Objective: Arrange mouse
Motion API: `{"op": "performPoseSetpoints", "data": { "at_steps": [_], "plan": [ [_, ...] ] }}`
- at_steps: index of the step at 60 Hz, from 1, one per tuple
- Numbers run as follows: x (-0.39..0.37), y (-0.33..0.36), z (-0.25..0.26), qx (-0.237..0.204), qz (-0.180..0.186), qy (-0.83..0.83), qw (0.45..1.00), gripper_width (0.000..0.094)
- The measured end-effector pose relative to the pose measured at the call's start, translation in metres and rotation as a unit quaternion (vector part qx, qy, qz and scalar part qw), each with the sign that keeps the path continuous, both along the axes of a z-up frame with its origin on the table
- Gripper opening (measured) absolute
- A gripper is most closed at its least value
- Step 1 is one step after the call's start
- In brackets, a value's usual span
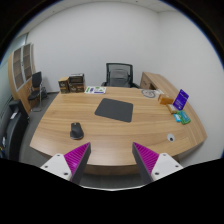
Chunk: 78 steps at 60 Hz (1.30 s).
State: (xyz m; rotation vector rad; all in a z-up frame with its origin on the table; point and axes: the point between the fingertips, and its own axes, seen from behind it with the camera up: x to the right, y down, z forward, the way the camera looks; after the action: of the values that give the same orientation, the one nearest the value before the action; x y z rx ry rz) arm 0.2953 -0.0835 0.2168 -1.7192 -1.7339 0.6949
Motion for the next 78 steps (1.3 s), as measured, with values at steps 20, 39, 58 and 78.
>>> {"op": "performPoseSetpoints", "data": {
  "at_steps": [20,39,58,78],
  "plan": [
    [-0.01,-0.016,-0.018,-0.002,0.014,-0.007,1.0,0.0862],
    [-0.032,-0.077,-0.051,-0.004,0.059,-0.013,0.998,0.086],
    [-0.068,-0.138,-0.095,-0.007,0.081,-0.013,0.997,0.0864],
    [-0.122,-0.17,-0.153,0.002,0.065,-0.016,0.998,0.0859]
  ]
}}
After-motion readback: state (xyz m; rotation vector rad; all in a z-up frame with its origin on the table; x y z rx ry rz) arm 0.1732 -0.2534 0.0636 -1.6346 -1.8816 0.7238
